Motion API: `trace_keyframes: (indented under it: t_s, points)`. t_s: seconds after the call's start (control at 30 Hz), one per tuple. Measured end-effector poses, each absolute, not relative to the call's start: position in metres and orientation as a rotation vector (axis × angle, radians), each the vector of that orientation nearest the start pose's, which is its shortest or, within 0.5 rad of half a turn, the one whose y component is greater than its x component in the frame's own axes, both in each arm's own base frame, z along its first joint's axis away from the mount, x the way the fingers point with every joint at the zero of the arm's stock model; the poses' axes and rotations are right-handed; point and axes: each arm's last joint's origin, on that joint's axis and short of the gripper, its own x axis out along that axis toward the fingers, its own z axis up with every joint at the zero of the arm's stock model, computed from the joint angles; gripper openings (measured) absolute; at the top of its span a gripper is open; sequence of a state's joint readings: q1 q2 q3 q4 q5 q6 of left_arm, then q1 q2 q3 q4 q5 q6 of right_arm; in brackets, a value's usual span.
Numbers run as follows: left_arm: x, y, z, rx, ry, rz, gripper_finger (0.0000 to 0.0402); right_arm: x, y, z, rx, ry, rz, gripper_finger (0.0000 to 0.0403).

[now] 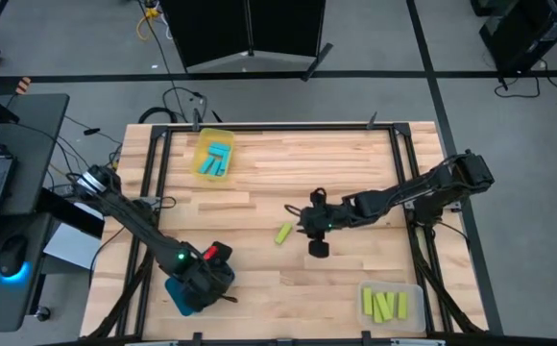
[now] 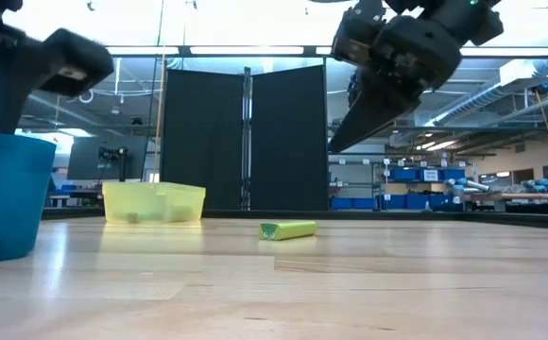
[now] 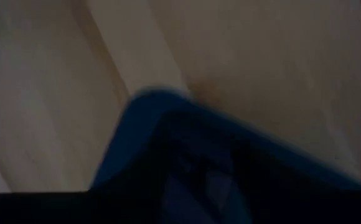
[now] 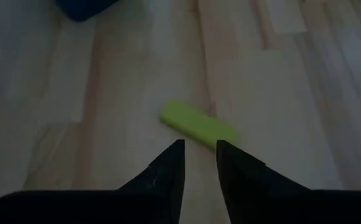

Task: Sort blocks
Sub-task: Put the green block into the transparent bin

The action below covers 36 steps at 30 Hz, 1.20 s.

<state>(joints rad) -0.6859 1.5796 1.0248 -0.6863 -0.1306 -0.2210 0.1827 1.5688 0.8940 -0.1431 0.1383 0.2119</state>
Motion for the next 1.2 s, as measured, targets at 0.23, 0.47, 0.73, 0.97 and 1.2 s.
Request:
trace_keyframes:
  t_s: [0.23, 0.47, 0.73, 0.97, 1.2]
  points:
    - [0.223, -0.18, 0.202, 0.273, 0.985, -0.385, 0.0136, 0.315, 0.046, 0.195, 0.044, 0.747, -0.031, 0.0105]
    - [0.212, -0.165, 0.205, 0.23, 0.72, -0.427, 0.0099, 0.319, 0.044, 0.199, 0.063, 0.703, 0.012, 0.0104]
    - [0.21, -0.139, 0.192, 0.189, 0.455, -0.395, 0.0057, 0.331, 0.044, 0.223, -0.016, 0.643, 0.071, 0.008]
    - [0.212, -0.112, 0.176, 0.135, 0.355, -0.373, 0.002, 0.352, 0.036, 0.218, -0.072, 0.688, 0.094, 0.0071]
    - [0.213, -0.103, 0.175, 0.092, 0.272, -0.42, 0.0008, 0.379, 0.037, 0.19, -0.166, 0.903, 0.152, 0.0092]
